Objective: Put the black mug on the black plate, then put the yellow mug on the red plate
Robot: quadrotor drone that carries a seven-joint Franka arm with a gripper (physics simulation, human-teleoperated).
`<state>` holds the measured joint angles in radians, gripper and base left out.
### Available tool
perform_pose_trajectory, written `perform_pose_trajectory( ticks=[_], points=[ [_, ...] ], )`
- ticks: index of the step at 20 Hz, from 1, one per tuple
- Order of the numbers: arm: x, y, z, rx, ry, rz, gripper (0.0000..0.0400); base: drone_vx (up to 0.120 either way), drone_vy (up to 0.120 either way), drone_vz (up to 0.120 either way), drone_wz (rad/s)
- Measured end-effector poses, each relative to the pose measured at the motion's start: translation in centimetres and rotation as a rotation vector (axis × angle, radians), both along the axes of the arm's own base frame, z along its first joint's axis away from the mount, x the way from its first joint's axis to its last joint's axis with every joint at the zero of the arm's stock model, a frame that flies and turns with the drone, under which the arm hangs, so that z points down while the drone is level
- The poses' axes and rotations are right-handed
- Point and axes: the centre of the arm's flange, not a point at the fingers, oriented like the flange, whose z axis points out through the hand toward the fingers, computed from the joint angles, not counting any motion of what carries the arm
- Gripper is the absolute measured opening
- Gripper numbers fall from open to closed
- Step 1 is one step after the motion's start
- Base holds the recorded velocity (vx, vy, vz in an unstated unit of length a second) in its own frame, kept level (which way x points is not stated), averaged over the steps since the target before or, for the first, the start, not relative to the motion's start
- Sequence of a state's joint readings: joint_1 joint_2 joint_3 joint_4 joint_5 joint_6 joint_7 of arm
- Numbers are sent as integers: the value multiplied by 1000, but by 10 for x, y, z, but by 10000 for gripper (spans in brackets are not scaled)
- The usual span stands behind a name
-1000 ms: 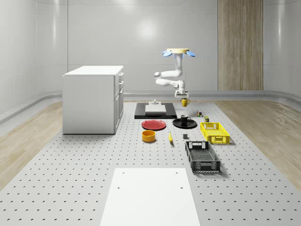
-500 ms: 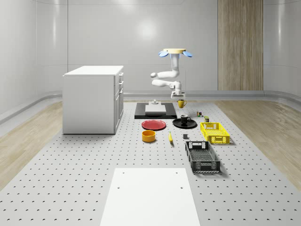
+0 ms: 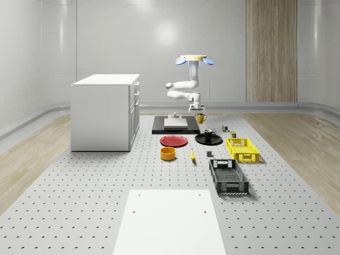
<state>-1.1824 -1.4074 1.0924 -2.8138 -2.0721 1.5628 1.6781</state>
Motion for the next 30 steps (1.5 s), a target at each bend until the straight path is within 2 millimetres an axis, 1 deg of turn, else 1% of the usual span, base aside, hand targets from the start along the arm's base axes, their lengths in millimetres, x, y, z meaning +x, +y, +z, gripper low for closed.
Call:
perform_pose_trajectory(
  ticks=[30],
  points=[
    [0,0,0,0,0,0,110,120,-120,0,0]
  ],
)
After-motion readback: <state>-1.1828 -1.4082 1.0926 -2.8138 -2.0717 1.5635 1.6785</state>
